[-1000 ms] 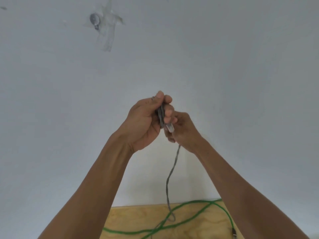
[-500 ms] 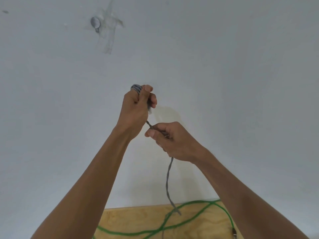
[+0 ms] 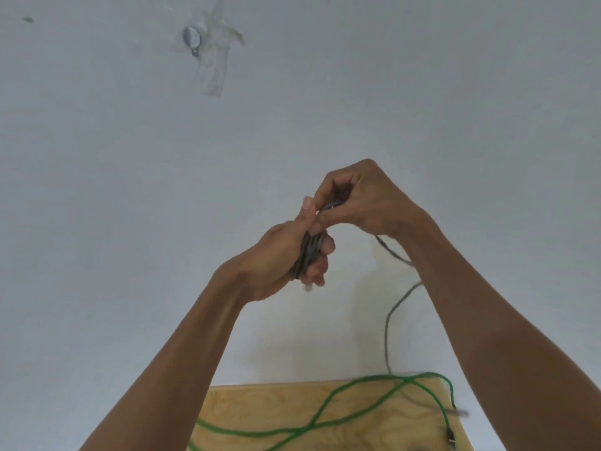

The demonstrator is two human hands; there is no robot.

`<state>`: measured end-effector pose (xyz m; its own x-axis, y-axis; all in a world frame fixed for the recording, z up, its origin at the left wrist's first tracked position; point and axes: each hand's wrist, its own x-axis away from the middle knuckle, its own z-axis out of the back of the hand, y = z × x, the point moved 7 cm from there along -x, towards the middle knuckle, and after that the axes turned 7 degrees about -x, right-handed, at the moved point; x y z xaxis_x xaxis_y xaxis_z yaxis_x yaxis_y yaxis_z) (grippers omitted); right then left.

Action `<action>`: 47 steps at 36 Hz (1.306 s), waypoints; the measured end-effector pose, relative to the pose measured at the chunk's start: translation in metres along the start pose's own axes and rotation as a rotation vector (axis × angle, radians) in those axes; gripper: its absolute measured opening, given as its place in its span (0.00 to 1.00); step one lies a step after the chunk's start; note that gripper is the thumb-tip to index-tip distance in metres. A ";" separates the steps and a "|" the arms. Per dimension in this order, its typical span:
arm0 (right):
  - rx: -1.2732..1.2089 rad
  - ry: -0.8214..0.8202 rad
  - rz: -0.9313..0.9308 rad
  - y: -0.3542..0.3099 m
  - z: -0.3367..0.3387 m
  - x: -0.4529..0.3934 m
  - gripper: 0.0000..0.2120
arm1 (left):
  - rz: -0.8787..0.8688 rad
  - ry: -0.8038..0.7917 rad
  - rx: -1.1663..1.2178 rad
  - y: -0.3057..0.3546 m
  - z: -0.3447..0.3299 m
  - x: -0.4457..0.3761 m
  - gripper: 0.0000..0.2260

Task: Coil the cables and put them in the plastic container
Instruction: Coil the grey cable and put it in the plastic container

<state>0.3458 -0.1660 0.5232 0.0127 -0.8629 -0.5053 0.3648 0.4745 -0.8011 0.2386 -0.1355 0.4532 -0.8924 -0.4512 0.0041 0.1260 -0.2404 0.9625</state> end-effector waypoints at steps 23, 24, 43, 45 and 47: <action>0.019 0.084 -0.167 0.061 -0.064 0.060 0.12 | -0.383 0.513 -0.124 0.015 0.056 -0.011 0.12; 0.044 0.067 -0.179 0.059 -0.064 0.060 0.12 | -0.373 0.546 -0.170 0.012 0.057 -0.010 0.12; -0.258 0.199 -0.090 0.041 0.004 0.019 0.12 | -0.159 -0.015 0.266 -0.001 -0.012 0.005 0.23; -0.349 0.208 -0.090 0.049 -0.008 0.026 0.09 | -0.219 -0.034 0.327 0.009 -0.012 0.005 0.18; -0.419 0.192 -0.110 0.054 -0.023 0.033 0.02 | -0.272 -0.051 0.419 0.017 -0.010 0.004 0.15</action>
<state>0.3449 -0.1648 0.4557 -0.1914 -0.8831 -0.4284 -0.0533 0.4452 -0.8939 0.2417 -0.1497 0.4671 -0.8900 -0.3755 -0.2586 -0.2896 0.0275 0.9567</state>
